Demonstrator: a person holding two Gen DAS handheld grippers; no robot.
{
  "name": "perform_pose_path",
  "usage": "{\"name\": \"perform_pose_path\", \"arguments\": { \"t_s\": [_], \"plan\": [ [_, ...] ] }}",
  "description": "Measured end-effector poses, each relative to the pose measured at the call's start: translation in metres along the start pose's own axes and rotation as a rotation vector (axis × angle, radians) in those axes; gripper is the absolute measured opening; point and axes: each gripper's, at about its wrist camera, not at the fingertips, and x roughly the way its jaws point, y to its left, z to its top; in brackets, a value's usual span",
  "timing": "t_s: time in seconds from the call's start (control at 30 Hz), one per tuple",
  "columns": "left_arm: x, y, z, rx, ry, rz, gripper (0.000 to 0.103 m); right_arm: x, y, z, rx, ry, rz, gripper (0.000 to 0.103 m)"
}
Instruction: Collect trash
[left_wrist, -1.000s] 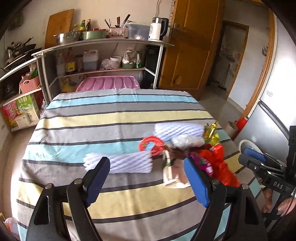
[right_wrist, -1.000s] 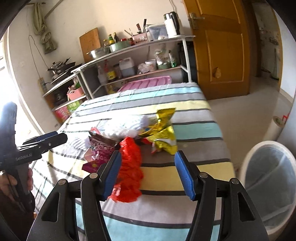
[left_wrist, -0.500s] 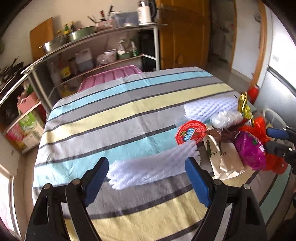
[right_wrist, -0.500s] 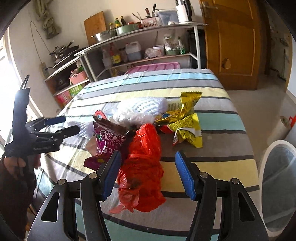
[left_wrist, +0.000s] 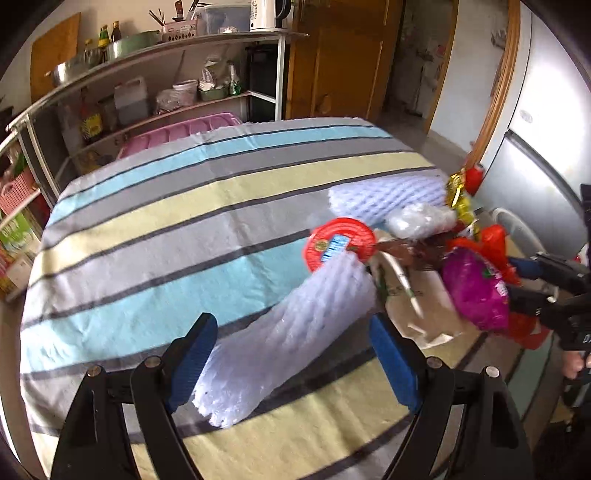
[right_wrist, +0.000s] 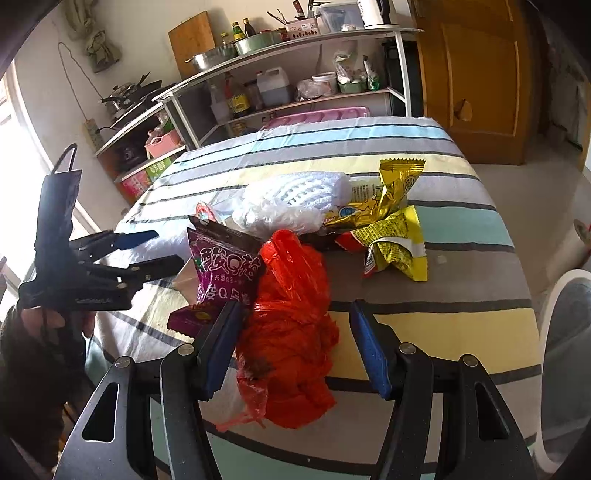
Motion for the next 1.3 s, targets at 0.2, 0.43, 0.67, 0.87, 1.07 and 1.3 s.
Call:
{"name": "perform_pose_path", "arguments": {
  "t_s": [0.2, 0.43, 0.67, 0.87, 1.07, 1.3],
  "plan": [
    [-0.005, -0.005, -0.004, -0.020, -0.002, -0.002, 0.065, 0.000, 0.002, -0.003, -0.001, -0.002, 0.029, 0.054],
    [-0.012, -0.013, -0.007, -0.027, -0.013, -0.017, 0.037, -0.005, 0.003, -0.004, 0.004, -0.023, 0.029, 0.048],
    [-0.022, -0.019, -0.009, -0.057, -0.044, -0.016, 0.028, -0.014, 0.000, -0.006, 0.012, -0.058, 0.009, 0.048],
    [-0.038, -0.027, -0.005, -0.057, -0.084, -0.020, 0.026, -0.027, -0.004, -0.006, 0.029, -0.091, 0.007, 0.048],
    [-0.022, -0.029, -0.007, -0.071, -0.027, 0.013, 0.026, -0.032, -0.007, -0.009, 0.034, -0.102, -0.005, 0.048],
    [-0.008, -0.030, -0.013, -0.069, 0.003, 0.051, 0.029, -0.035, -0.011, -0.011, 0.045, -0.109, -0.008, 0.048]
  ]
}}
